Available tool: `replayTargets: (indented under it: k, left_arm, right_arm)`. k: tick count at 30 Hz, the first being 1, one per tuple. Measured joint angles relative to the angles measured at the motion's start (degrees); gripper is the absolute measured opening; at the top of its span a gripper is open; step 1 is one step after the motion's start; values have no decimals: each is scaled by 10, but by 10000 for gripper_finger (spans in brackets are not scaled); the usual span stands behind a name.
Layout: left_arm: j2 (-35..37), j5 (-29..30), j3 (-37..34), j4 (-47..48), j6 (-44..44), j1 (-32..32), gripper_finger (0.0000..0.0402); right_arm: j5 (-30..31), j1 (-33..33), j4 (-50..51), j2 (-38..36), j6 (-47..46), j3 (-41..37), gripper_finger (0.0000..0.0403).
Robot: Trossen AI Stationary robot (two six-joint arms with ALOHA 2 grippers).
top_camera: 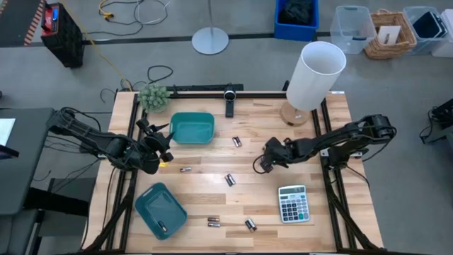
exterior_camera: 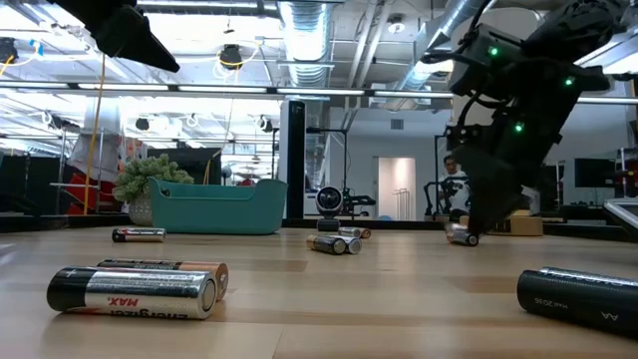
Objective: Sort batteries
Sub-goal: Put the silver battery into the green bin
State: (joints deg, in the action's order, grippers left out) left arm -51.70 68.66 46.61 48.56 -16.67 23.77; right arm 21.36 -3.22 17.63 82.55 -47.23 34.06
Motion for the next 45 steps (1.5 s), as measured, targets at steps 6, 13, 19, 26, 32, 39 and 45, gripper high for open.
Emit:
replayTargets:
  k: [6, 13, 19, 26, 32, 39, 45]
  left_arm:
    - [0, 0, 0, 0, -1, 0, 169]
    - [0, -14, 0, -1, -6, 0, 169]
    - [0, -14, 0, -1, -7, 0, 169]
    - [0, -15, 0, -6, -7, 0, 169]
    - [0, -15, 0, -6, -7, 0, 169]
    - [0, -15, 0, -11, -6, 0, 169]
    - [0, -19, 0, -16, -5, 0, 169]
  right_arm:
    - [8, 0, -14, -25, 33, 0, 62]
    - [9, 1, -142, -40, 121, 1, 62]
    - [-11, 8, -353, -6, 213, 2, 62]
    - [-34, 30, -466, 85, 274, 58, 62]
    - [-42, 39, -478, 185, 355, 181, 62]
    - [-41, 66, -456, 277, 420, 330, 62]
    - [-59, 94, -373, 330, 443, 431, 62]
